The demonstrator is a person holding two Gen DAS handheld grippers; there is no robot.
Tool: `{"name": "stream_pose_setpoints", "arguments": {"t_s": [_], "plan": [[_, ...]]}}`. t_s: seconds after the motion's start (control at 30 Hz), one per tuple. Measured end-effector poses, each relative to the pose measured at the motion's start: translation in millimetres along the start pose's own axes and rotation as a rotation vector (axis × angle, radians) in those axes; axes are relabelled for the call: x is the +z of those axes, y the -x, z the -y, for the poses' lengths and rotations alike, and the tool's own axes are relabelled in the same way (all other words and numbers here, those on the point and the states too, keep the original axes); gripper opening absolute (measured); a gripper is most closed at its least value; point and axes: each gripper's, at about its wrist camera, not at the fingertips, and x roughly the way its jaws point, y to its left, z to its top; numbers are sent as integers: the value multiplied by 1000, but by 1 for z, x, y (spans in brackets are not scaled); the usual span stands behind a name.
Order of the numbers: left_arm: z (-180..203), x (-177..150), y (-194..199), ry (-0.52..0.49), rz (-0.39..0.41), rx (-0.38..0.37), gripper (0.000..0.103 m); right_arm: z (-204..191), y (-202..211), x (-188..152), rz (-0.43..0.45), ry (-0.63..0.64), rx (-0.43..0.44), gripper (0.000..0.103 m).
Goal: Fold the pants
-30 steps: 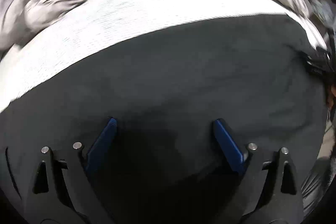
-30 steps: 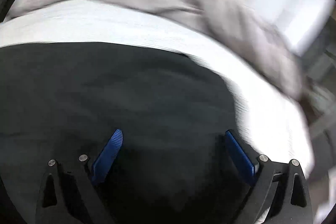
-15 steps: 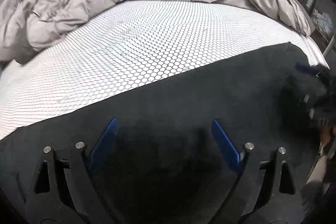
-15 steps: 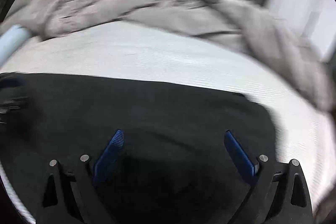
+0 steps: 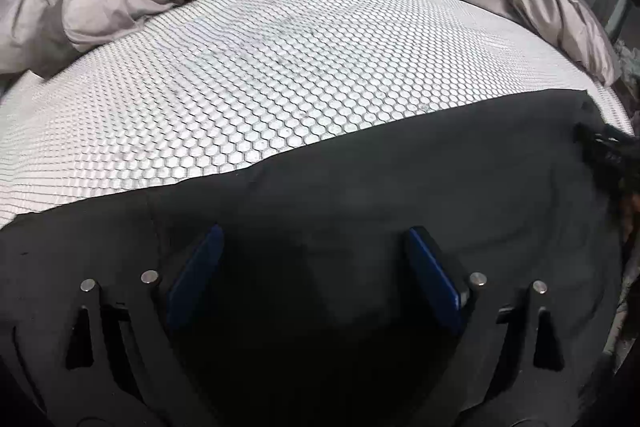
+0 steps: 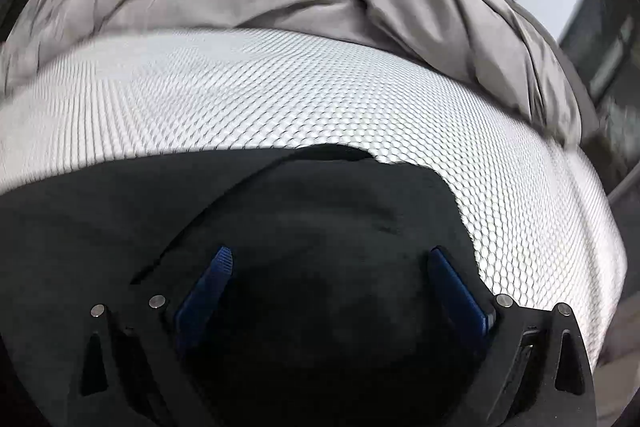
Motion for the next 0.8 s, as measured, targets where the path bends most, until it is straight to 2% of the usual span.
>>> {"name": "stream_pose_setpoints", "arguments": {"t_s": [0.07, 0.13, 0.2, 0.3, 0.37, 0.43, 0.5, 0.57, 0.67, 0.73, 0.8], "plan": [[3, 4, 10, 11, 26, -9, 88, -14, 17, -1, 32, 34, 37, 99], [15, 9, 22, -16, 80, -43, 88, -37, 34, 4, 72, 98, 142, 99], [24, 11, 21, -30, 93, -6, 88, -68, 44, 9, 84, 158, 244, 99], [31, 15, 20, -10, 82, 4, 88, -116, 43, 9, -1, 176, 461, 99], [40, 11, 28, -30, 100, -10, 88, -141, 38, 0, -31, 244, 461, 99], [51, 2, 37, -84, 115, 11, 88, -169, 44, -15, -20, 373, 381, 99], [57, -8, 46, -126, 133, 46, 88, -171, 41, -16, -1, 405, 356, 99], [59, -23, 53, -136, 127, 51, 88, -163, 47, -22, -8, 408, 348, 99], [61, -47, 58, -161, 100, 46, 88, -142, 66, -38, 40, 458, 278, 99], [66, -58, 56, -202, 83, 60, 89, -126, 79, -59, 29, 472, 321, 99], [68, -68, 51, -252, 75, 85, 90, -118, 77, -62, 21, 477, 331, 99]]}}
